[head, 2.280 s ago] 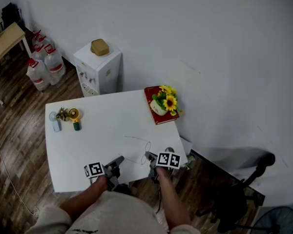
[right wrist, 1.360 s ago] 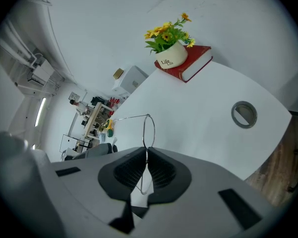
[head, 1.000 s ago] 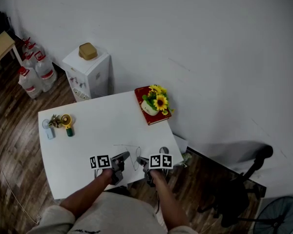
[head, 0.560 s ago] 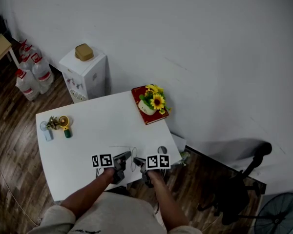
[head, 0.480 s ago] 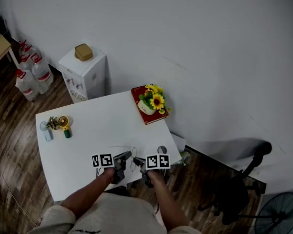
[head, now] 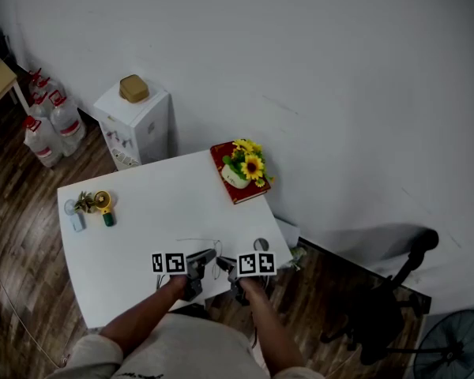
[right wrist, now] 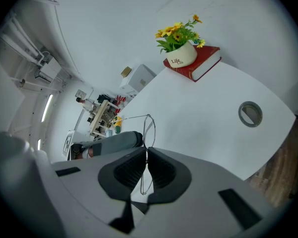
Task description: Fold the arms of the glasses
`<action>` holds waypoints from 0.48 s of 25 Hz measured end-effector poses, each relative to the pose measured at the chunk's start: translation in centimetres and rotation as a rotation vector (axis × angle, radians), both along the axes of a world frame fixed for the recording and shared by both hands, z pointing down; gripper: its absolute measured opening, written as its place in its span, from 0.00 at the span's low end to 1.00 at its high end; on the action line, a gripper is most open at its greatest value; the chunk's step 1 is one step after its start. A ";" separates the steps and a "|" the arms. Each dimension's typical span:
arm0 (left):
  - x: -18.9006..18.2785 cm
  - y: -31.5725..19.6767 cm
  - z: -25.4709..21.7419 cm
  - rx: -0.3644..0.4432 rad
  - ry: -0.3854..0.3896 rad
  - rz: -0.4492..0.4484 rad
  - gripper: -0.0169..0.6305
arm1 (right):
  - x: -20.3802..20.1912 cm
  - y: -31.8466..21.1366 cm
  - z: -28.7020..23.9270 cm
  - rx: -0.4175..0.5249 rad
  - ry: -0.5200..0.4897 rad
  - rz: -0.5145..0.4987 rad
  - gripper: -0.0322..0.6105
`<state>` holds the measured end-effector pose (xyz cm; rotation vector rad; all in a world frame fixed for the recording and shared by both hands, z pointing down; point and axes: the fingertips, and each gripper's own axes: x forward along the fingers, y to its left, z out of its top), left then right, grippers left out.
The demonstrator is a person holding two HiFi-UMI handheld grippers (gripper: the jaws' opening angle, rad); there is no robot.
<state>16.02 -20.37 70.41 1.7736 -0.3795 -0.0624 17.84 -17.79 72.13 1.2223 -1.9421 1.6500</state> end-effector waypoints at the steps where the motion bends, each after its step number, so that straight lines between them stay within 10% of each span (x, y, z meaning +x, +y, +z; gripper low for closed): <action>1: -0.1 0.1 -0.1 0.005 0.003 0.002 0.09 | 0.3 0.0 -0.1 0.004 -0.002 0.005 0.08; 12: -6.9 -0.9 -1.3 0.225 -0.140 -0.025 0.28 | 1.9 -0.7 -1.2 0.027 -0.007 0.003 0.08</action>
